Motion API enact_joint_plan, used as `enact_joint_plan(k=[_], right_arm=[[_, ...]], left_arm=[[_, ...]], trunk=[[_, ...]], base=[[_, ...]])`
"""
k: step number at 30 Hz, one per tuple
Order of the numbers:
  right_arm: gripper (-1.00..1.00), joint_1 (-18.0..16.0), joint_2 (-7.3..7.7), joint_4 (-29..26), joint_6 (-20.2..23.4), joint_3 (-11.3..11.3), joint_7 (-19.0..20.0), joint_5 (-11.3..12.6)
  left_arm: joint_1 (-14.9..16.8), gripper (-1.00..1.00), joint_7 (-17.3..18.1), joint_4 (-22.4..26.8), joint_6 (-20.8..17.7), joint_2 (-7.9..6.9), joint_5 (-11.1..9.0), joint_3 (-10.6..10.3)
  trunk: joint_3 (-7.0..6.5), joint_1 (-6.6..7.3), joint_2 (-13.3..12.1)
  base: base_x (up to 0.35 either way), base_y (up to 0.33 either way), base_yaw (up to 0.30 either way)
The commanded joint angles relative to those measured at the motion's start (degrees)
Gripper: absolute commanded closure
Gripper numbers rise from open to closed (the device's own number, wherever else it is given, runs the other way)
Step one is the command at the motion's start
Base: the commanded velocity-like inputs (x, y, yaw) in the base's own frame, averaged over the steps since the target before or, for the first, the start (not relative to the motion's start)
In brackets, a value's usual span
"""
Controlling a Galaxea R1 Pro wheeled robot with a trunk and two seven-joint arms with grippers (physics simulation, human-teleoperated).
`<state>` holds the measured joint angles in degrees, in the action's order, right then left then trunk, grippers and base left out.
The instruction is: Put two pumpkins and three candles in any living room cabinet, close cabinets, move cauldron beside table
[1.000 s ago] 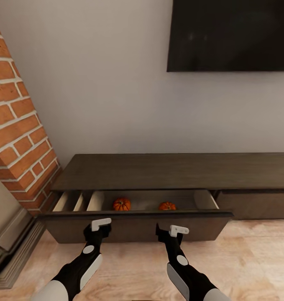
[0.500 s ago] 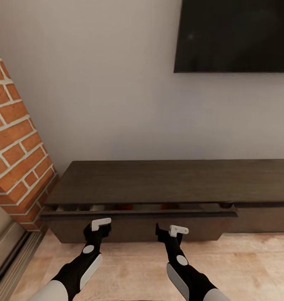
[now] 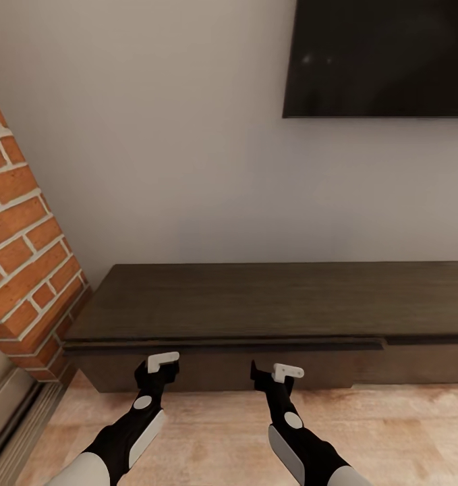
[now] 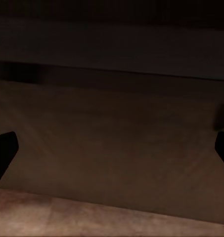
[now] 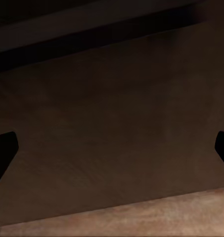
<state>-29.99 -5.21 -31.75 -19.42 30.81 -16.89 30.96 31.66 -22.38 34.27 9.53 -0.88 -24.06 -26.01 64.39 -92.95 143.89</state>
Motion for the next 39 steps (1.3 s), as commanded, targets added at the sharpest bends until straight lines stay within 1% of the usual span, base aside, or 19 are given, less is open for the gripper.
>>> enact_joint_plan(k=[1, 5, 12, 27, 29, 31, 34, 35, 36, 38, 39], right_arm=[[-1.00, -0.07, 0.04, 0.02, -0.36, 0.48, -0.35, 0.59], [-1.00, -0.07, 0.05, 0.01, -0.36, 0.48, -0.34, 0.59], [-1.00, -0.07, 0.06, 0.02, -0.36, 0.48, -0.34, 0.59], [-1.00, -0.07, 0.11, 0.02, -0.05, 0.56, -0.10, 0.64], [-1.00, -0.07, 0.15, 0.02, 0.02, 0.56, -0.08, 0.67], [-1.00, -0.07, 0.26, 0.00, 1.12, 0.55, -0.08, 0.77], [-1.00, -0.09, 0.41, -0.54, 4.68, 0.50, -0.04, 0.65], [-1.00, -0.10, 0.42, -0.62, 5.34, 0.50, -0.01, 0.63], [-1.00, -0.13, 0.44, -0.90, 7.21, 0.49, 0.06, 0.62], [-1.00, -0.15, 0.48, -1.08, 9.32, 0.51, 0.10, 0.65], [-1.00, -0.15, 0.51, -1.11, 9.76, 0.52, 0.10, 0.67]], left_arm=[[0.07, -1.00, -0.39, 0.02, 0.32, -0.08, -0.55, -0.43], [0.07, -1.00, -0.52, 0.01, 0.35, -0.08, -0.55, -0.45], [0.07, -1.00, -0.53, 0.02, 0.36, -0.08, -0.55, -0.45], [0.07, -1.00, -0.30, 0.23, 0.09, -0.01, -0.60, -0.39], [0.07, -1.00, -0.30, 1.13, -0.35, 0.00, -0.62, -0.40], [0.07, -1.00, -0.30, 3.27, -2.22, -0.07, -0.63, -0.49], [-0.12, -1.00, -0.28, 6.03, -7.45, -0.18, -0.90, -0.11], [-0.15, -1.00, -0.27, 6.42, -8.34, -0.19, -0.99, -0.02], [-0.26, -1.00, -0.24, 7.47, -10.87, -0.23, -1.25, 0.16], [-0.33, -1.00, -0.26, 8.38, -14.40, -0.21, -1.48, 0.35], [-0.35, -1.00, -0.27, 8.53, -15.40, -0.21, -1.52, 0.38]], trunk=[[0.04, 0.00, 0.02], [0.04, 0.00, 0.02], [0.04, 0.00, 0.02], [0.04, 0.00, 0.02], [0.04, 0.00, 0.02], [0.04, 0.00, 0.02], [0.04, 0.00, 0.02], [0.04, 0.00, 0.02], [0.04, 0.00, 0.02], [0.04, 0.00, 0.02], [0.04, 0.00, 0.02]], base=[[0.205, 0.036, 0.000], [0.149, 0.016, 0.000], [0.003, 0.001, 0.000], [-0.308, 0.000, 0.000], [-0.333, 0.000, 0.000], [-0.313, 0.000, 0.000], [-0.262, 0.000, 0.000], [-0.126, 0.000, 0.000], [-0.081, 0.000, 0.000], [-0.042, 0.000, 0.000], [-0.026, 0.000, 0.000]])
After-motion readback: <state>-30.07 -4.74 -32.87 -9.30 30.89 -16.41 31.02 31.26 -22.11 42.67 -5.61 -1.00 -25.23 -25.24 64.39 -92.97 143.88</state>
